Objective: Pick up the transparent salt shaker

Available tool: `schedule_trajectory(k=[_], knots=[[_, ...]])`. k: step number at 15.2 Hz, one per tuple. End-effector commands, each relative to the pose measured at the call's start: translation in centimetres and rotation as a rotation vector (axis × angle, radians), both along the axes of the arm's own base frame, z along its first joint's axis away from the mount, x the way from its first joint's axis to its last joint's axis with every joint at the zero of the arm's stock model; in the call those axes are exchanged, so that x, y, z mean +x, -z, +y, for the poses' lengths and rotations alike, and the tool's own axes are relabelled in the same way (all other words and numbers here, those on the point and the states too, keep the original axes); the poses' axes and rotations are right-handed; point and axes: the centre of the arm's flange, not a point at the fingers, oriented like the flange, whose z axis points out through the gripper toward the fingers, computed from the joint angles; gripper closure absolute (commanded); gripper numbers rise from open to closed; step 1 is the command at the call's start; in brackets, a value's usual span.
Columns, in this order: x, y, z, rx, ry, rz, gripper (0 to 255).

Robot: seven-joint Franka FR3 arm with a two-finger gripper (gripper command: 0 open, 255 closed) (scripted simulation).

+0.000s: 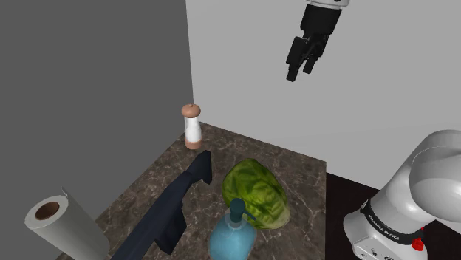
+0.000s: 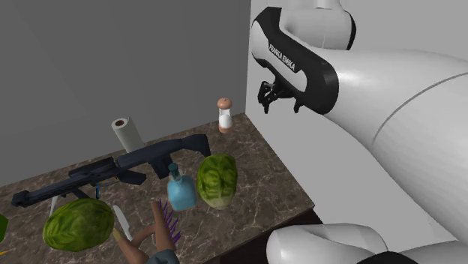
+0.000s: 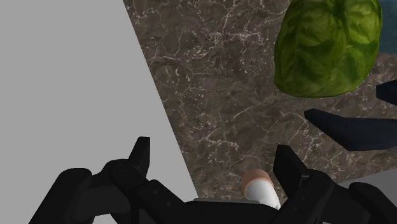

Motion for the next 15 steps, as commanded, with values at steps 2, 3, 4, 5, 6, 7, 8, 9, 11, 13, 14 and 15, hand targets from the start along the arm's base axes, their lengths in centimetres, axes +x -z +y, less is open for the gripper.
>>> schedule_trajectory(k=[2, 3, 4, 5, 6, 7, 8, 9, 11, 13, 14, 15], knots=[[3.2, 1.9, 1.9, 0.017, -0.004, 0.003, 0], [4.2, 2.5, 2.5, 0.022, -0.006, 0.004, 0], [5.3, 3.0, 3.0, 0.027, -0.007, 0.005, 0], [6.3, 3.6, 3.6, 0.033, -0.009, 0.007, 0], [7.3, 4.2, 4.2, 0.038, -0.010, 0.008, 0], [8.3, 4.7, 4.8, 0.043, -0.012, 0.009, 0], [9.3, 5.3, 5.4, 0.049, -0.013, 0.010, 0], [10.3, 5.8, 6.0, 0.054, -0.014, 0.011, 0], [12.3, 7.0, 7.2, 0.064, -0.017, 0.014, 0], [14.3, 8.1, 8.4, 0.075, -0.020, 0.016, 0], [15.3, 8.6, 9.0, 0.080, -0.022, 0.017, 0], [16.3, 9.2, 9.6, 0.086, -0.023, 0.018, 0]])
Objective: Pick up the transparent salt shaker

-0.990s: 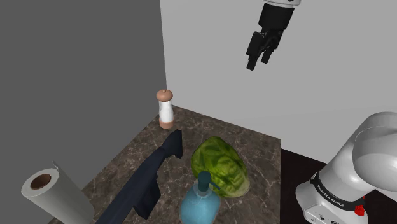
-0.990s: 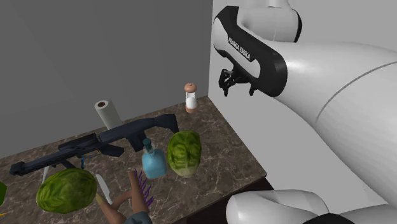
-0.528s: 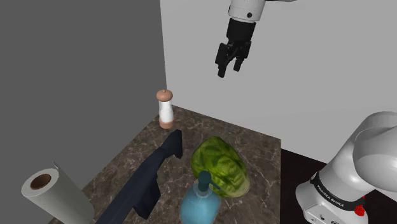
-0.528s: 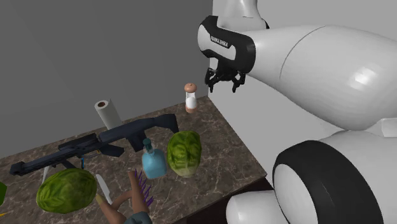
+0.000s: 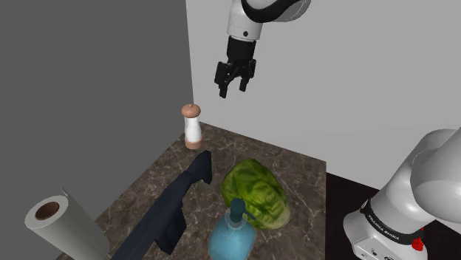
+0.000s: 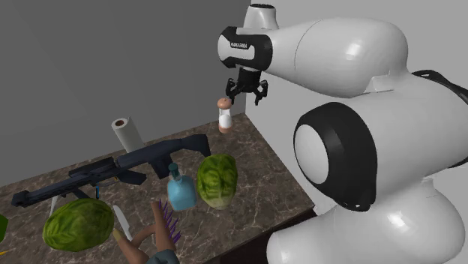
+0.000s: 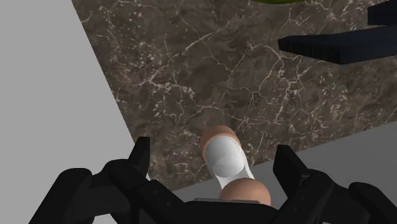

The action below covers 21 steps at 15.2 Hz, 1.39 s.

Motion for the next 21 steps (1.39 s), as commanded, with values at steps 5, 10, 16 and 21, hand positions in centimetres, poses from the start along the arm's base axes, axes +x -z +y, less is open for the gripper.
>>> schedule_trajectory(k=[5, 10, 16, 21], knots=[[6.1, 3.3, 3.7, 0.032, -0.008, 0.007, 0], [11.0, 5.9, 7.0, 0.059, -0.015, 0.013, 0], [11.3, 8.7, 7.2, 0.061, -0.016, 0.013, 0], [11.4, 10.1, 7.2, 0.060, -0.016, 0.013, 255]])
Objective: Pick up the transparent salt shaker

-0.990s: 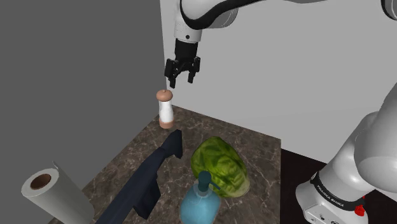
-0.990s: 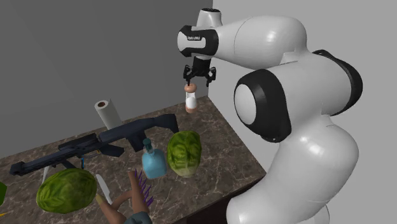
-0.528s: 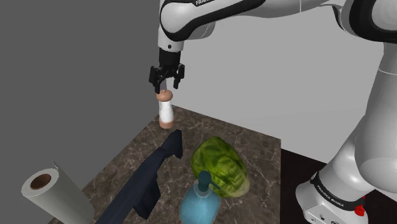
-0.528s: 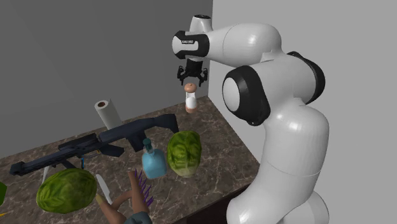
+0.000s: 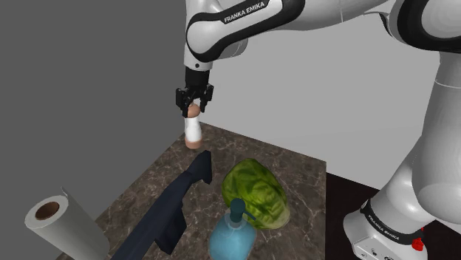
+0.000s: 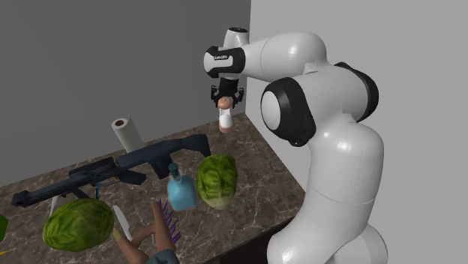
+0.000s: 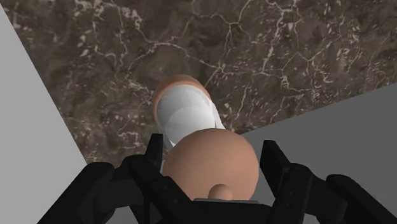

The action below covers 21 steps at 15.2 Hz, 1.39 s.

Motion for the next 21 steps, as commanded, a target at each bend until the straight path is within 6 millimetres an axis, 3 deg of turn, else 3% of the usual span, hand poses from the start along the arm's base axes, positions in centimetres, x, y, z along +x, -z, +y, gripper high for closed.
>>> schedule_trajectory(k=[1, 9, 21], knots=[[0.0, 0.1, 0.0, 0.000, 0.000, 0.000, 255], [0.0, 0.1, 0.0, 0.000, 0.000, 0.000, 255], [0.0, -6.2, 0.0, 0.000, 0.000, 0.000, 255]])
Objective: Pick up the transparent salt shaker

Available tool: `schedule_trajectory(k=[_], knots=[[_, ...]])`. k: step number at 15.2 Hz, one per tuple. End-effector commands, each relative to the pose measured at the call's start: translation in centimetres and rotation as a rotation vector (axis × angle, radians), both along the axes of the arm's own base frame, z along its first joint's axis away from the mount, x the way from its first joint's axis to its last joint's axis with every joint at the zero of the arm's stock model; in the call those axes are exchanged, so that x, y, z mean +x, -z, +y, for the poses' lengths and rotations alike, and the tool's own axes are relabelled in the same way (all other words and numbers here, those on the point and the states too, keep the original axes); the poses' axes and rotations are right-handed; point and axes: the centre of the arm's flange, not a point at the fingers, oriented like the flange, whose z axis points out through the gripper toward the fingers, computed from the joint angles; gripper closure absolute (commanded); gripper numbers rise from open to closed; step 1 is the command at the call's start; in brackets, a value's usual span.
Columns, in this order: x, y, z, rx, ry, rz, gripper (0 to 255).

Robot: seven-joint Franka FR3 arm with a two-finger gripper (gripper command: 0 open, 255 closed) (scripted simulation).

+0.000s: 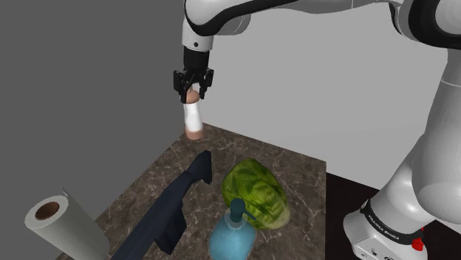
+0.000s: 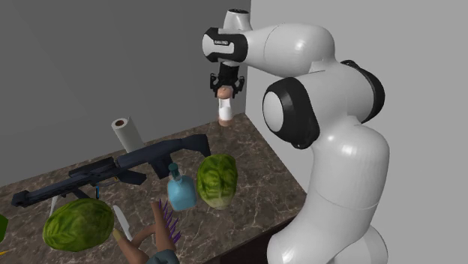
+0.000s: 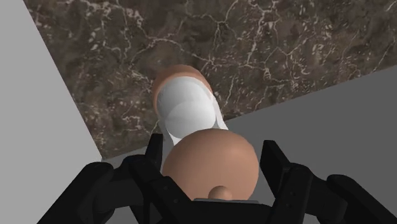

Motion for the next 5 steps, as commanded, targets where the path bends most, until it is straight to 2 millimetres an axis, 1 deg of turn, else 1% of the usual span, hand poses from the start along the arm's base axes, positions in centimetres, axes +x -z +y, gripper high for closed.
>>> schedule_trajectory(k=[1, 3, 5], knots=[[0.0, -1.1, 0.1, 0.000, 0.000, 0.000, 255], [0.0, -2.1, 0.1, 0.000, 0.000, 0.000, 255], [0.0, -2.2, 0.1, 0.000, 0.000, 0.000, 255]])
